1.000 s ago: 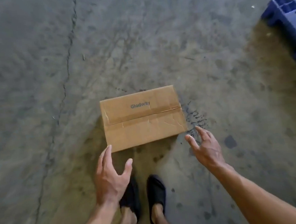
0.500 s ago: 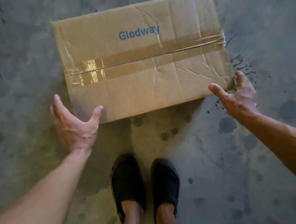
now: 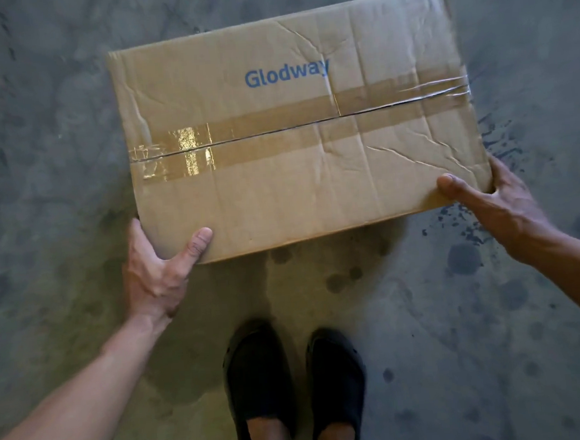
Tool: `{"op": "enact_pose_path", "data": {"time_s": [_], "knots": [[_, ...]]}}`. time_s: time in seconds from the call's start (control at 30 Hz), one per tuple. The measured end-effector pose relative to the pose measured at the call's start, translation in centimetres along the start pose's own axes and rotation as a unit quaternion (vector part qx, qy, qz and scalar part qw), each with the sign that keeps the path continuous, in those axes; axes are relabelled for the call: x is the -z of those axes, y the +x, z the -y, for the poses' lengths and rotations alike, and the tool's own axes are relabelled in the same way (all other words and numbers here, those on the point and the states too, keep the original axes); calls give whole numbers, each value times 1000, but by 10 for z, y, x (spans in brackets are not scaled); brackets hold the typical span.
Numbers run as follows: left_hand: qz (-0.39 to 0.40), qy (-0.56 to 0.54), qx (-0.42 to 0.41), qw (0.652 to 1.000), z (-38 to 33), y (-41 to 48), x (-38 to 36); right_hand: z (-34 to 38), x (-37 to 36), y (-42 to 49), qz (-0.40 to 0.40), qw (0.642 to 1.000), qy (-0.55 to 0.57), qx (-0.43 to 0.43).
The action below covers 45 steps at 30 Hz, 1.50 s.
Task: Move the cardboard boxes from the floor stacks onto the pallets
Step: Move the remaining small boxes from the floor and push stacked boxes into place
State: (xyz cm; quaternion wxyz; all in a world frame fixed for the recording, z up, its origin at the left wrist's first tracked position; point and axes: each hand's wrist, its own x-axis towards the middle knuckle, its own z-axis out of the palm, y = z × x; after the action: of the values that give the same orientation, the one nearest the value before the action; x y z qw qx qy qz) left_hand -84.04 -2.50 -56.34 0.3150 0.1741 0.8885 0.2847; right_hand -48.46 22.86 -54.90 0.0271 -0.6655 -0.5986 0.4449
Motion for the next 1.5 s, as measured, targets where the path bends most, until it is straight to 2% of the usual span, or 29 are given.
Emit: {"op": "enact_pose_path", "data": {"time_s": [0.2, 0.4, 0.5, 0.6, 0.8, 0.93, 1.1, 1.2, 1.27, 1.5], "knots": [[65, -11, -20, 998, -73, -12, 65, 38, 43, -66, -52, 988, 137, -51], [151, -40, -7, 988, -196, -48, 179, 138, 136, -192, -102, 951, 278, -93], [174, -50, -73, 981, -277, -75, 237, 189, 187, -263, -124, 935, 322, -80], [209, -73, -95, 971, -346, -96, 291, 238, 225, -327, -157, 921, 352, -55], [316, -94, -214, 919, -462, -135, 376, 305, 258, -455, -278, 857, 434, -25], [374, -74, -277, 882, -517, -162, 399, 322, 253, -539, -363, 807, 465, -20], [421, -21, -364, 831, -536, -210, 391, 302, 229, -637, -466, 734, 490, -67], [469, 16, -382, 796, -531, -239, 375, 282, 203, -697, -512, 710, 473, -98], [502, 32, -398, 768, -520, -264, 368, 270, 183, -737, -537, 691, 470, -114], [530, 100, -453, 709, -443, -376, 389, 246, 93, -877, -609, 632, 445, -179]]}}
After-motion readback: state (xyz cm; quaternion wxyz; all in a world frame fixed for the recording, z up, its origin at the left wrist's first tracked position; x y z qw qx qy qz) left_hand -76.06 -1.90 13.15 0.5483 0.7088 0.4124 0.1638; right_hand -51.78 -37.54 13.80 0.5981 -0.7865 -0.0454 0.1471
